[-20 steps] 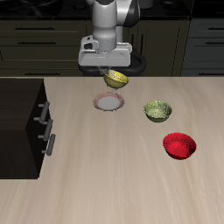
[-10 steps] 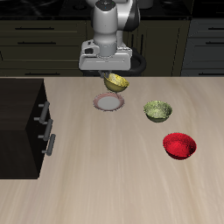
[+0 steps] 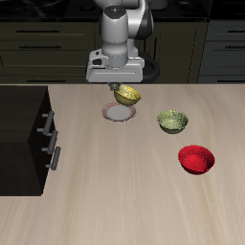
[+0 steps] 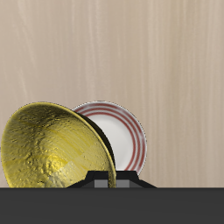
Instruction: Place the yellow bowl on the plate
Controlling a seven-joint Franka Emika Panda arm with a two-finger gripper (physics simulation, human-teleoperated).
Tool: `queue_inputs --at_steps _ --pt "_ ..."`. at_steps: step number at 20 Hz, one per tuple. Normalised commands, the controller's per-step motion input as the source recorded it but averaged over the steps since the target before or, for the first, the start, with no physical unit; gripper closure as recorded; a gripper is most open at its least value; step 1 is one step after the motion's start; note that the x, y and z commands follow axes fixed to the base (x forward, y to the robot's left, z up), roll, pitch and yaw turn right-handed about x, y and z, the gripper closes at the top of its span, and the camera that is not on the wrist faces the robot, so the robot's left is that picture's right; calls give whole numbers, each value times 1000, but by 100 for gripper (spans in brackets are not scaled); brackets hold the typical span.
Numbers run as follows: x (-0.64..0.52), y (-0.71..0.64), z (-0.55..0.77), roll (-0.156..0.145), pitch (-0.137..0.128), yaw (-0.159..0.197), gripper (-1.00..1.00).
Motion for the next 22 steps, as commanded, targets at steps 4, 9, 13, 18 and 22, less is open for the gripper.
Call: queue_inputs --at_steps 4,9,13,18,22 --pt "36 -3 -99 0 21 6 100" --pt "42 -21 -85 -9 20 8 100" --pt "-21 4 -61 -3 18 -2 100" --pt "-9 27 -56 4 15 4 100" --pt "-27 -27 33 -35 20 4 100"
